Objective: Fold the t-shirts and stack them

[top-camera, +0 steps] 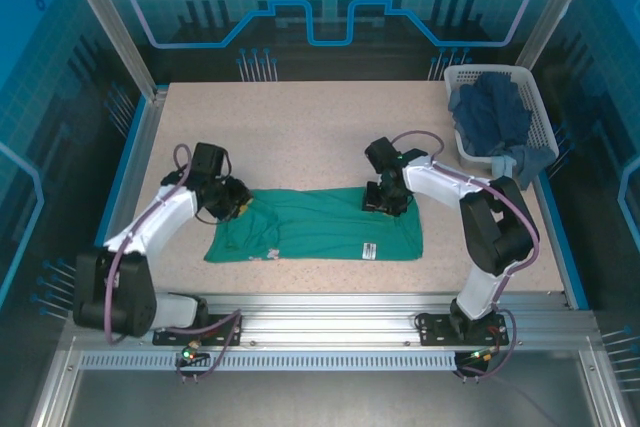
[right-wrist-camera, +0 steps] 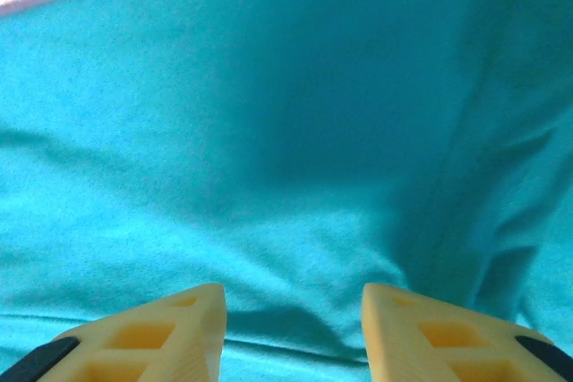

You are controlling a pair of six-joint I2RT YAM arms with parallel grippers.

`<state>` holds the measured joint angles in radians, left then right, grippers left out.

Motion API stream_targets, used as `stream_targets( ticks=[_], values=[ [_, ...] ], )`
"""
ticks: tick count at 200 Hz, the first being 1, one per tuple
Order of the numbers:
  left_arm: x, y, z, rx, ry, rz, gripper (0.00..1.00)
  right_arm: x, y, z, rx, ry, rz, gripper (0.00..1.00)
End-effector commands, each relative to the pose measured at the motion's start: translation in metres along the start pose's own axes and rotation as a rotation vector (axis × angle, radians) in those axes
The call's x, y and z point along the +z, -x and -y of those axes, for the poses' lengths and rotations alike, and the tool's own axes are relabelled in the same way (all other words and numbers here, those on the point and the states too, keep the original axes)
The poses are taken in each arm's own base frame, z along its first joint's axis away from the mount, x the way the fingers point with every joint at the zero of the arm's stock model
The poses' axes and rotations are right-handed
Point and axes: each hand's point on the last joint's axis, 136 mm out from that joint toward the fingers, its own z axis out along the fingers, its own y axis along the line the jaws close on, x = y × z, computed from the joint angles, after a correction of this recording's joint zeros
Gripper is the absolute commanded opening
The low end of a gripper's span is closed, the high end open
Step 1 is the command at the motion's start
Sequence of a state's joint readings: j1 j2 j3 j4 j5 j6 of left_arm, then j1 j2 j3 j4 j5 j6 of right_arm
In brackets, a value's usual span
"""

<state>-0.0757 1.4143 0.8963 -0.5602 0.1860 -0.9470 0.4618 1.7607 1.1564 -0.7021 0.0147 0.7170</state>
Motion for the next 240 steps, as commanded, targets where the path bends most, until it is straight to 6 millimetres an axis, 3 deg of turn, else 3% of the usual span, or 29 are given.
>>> stream_targets(
  ticks=[1,55,86,110,129,145,161,176,205,240],
  values=[
    [0.021,0.025,-0.002,-0.044,0.051,0.002,0.15,0.003,-0.002,0.012,0.03,-0.006,-0.034,0.44],
    [0.057,0.062,-0.023,0.019,0.195,0.0,0.1,0.016,0.002,0.048,0.109,-0.09,-0.088,0.43],
    [0.072,0.071,-0.032,0.072,0.244,-0.014,0.09,0.025,-0.002,0.059,0.144,-0.111,-0.111,0.42],
    [0.065,0.075,-0.023,0.09,0.232,0.003,0.1,0.021,-0.001,0.06,0.149,-0.122,-0.096,0.41],
    [0.039,0.074,-0.003,0.099,0.171,0.042,0.18,0.005,0.007,0.056,0.122,-0.12,-0.037,0.39],
    [0.01,0.063,0.008,0.099,0.138,0.074,0.32,-0.017,0.015,0.05,0.087,-0.127,0.03,0.38],
    [-0.009,0.039,0.01,0.074,0.109,0.062,0.32,-0.036,0.021,0.038,0.044,-0.116,0.091,0.38],
    [-0.012,0.008,0.004,0.032,0.091,0.012,0.3,-0.039,0.023,0.022,0.0,-0.081,0.103,0.37],
    [-0.001,-0.043,-0.021,-0.118,0.079,-0.071,0.23,-0.019,0.025,-0.013,-0.098,0.011,0.057,0.33],
    [0.018,-0.056,-0.041,-0.21,0.089,-0.087,0.22,0.01,0.026,-0.017,-0.138,0.001,-0.023,0.3]
  ],
)
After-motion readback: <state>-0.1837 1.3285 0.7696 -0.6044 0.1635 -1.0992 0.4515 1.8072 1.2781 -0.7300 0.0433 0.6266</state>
